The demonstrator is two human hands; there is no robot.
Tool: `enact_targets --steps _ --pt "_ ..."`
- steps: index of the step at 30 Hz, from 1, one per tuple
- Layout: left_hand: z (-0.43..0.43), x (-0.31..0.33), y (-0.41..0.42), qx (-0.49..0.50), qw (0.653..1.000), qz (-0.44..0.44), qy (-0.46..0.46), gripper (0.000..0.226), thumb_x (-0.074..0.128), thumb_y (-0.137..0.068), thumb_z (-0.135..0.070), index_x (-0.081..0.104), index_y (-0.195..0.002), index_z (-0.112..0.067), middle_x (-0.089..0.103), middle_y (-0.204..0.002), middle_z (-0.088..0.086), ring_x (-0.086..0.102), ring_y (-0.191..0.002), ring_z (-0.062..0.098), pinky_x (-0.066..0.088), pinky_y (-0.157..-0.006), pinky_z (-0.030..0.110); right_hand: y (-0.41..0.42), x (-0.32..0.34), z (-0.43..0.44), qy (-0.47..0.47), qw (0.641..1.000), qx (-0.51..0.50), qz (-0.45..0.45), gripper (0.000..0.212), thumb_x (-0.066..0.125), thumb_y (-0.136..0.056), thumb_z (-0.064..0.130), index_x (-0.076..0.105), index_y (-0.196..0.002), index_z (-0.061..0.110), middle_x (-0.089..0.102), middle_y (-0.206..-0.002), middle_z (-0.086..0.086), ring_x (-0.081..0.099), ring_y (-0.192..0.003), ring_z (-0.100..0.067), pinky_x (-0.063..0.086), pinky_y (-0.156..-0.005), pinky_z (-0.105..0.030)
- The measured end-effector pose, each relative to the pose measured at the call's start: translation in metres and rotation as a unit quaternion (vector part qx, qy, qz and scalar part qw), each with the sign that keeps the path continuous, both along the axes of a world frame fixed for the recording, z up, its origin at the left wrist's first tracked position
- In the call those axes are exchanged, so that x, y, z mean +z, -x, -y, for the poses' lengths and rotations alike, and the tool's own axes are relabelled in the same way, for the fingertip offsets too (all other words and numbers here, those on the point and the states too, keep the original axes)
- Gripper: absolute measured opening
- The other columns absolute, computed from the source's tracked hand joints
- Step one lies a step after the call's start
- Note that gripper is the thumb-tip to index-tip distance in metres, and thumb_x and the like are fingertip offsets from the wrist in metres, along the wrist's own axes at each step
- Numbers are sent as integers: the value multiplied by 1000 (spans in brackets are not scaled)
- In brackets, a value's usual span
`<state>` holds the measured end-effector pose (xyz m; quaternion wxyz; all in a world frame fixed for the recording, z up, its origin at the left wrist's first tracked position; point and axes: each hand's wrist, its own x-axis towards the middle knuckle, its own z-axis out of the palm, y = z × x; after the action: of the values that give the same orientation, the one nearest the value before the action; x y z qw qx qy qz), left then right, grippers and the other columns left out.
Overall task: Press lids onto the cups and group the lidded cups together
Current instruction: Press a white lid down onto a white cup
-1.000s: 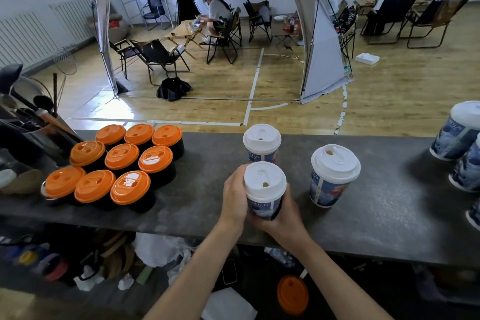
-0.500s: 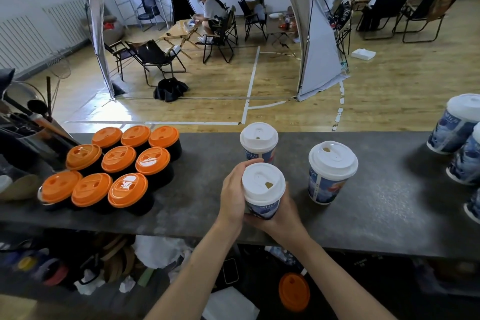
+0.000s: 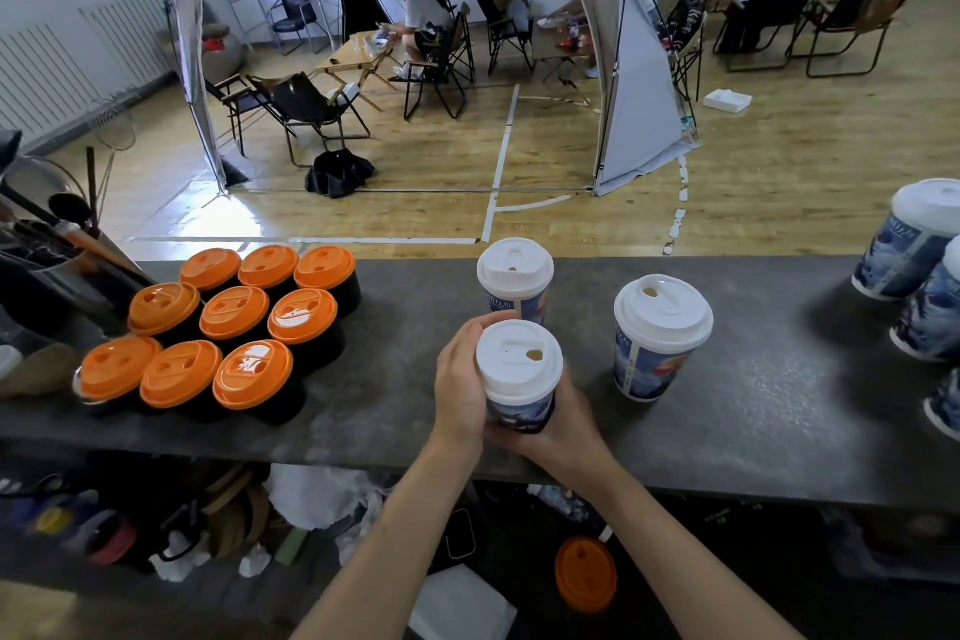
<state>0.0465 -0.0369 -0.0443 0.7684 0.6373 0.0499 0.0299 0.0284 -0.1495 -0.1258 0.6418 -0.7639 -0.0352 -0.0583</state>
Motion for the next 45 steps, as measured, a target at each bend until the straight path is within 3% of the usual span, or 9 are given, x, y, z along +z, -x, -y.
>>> enact_targets --steps 4,10,15,21,28,31,39,42,45 --pt "6 -1 6 28 999 13 -8 36 40 -103 -3 76 -102 -3 79 -95 3 73 -89 11 56 -77 20 1 0 -1 1 1000 4 -6 95 97 -60 25 47 -140 19 60 -138 9 56 -129 -6 49 -106 -29" --pt "-13 9 -15 -188 978 -87 17 43 40 -103 -22 75 -115 -2 75 -116 22 71 -109 30 53 -103 43 0 0 4 30 999 21 -16 99 96 -63 36 43 -145 25 56 -141 15 52 -132 -2 46 -111 -33" --pt "-9 3 -10 -101 994 -34 25 48 36 -104 -9 82 -94 -15 80 -103 9 74 -99 20 57 -91 33 2 2 1 25 1000 13 -5 95 96 -65 31 45 -145 26 59 -140 13 54 -131 -6 47 -111 -38" --pt "9 1 3 18 1000 12 -9 37 41 -104 -3 77 -98 -9 80 -95 2 74 -90 11 58 -78 22 2 2 1 -3 1000 0 0 94 95 -62 22 47 -143 18 60 -139 7 55 -131 -8 47 -110 -37" --pt "-11 20 -20 -204 976 -52 -52 46 30 -107 -14 74 -114 -2 78 -109 15 72 -101 20 57 -90 29 0 3 5 15 1000 22 -9 95 95 -66 31 44 -146 24 57 -141 15 53 -131 -1 44 -110 -24" --pt "-13 18 -16 -167 984 -33 -58 43 33 -105 -8 75 -107 -3 80 -99 6 73 -92 11 55 -81 21 0 1 5 15 1000 17 -11 94 96 -63 32 46 -143 25 59 -138 12 55 -130 -8 48 -108 -31" --pt "-3 10 -4 -26 998 2 -58 34 40 -103 -1 74 -98 -5 79 -86 -7 71 -82 1 53 -71 14 0 -2 0 -1 1000 -10 -10 97 99 -58 32 44 -138 30 59 -135 16 56 -127 -3 50 -102 -26" --pt "-7 11 -8 -95 993 -33 -64 35 41 -106 -8 75 -99 -11 80 -92 -6 72 -87 3 54 -73 15 -1 1 3 6 1000 7 -12 98 96 -62 36 43 -143 27 58 -138 16 53 -130 -1 47 -107 -24" --pt "-17 21 -18 -213 972 -77 -57 39 37 -108 -20 75 -106 -12 79 -110 9 72 -104 18 56 -91 28 -1 1 6 26 999 31 -9 98 95 -65 38 42 -146 24 55 -143 13 50 -134 -4 43 -112 -27"
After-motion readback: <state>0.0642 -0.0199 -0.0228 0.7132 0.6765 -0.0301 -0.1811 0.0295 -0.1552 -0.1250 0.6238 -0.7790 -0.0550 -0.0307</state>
